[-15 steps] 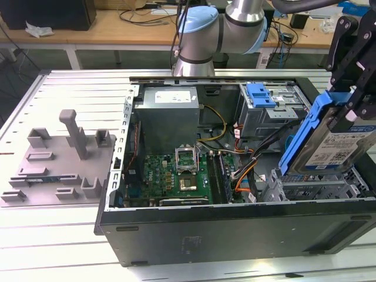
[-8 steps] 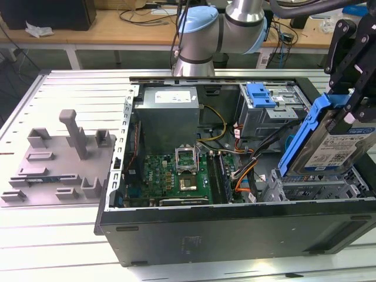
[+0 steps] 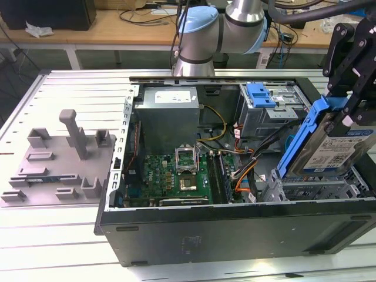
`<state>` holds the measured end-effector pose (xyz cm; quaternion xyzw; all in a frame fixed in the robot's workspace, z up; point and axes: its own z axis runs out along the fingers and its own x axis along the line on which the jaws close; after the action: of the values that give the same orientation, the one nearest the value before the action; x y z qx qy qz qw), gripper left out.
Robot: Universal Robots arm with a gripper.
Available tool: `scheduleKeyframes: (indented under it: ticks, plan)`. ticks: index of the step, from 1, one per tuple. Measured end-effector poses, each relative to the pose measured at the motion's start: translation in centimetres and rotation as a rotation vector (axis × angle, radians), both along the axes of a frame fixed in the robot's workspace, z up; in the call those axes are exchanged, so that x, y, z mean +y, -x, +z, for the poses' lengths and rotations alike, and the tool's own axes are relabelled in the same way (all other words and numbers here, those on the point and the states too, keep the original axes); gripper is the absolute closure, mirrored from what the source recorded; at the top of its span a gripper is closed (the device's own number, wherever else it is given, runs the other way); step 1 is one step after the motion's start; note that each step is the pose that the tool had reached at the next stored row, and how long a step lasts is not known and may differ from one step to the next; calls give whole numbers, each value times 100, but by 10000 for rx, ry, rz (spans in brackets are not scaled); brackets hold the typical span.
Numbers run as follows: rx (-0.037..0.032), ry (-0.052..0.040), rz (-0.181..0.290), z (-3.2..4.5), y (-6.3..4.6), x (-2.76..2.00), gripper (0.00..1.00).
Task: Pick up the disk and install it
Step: 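Insert the disk into the insertion slot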
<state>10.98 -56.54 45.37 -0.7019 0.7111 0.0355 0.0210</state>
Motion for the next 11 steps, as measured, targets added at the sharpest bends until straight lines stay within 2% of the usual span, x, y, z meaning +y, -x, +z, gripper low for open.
scheduleKeyframes:
  ticks: [11]
  plan:
    - [-9,1,-10,-65,1,-4,64]
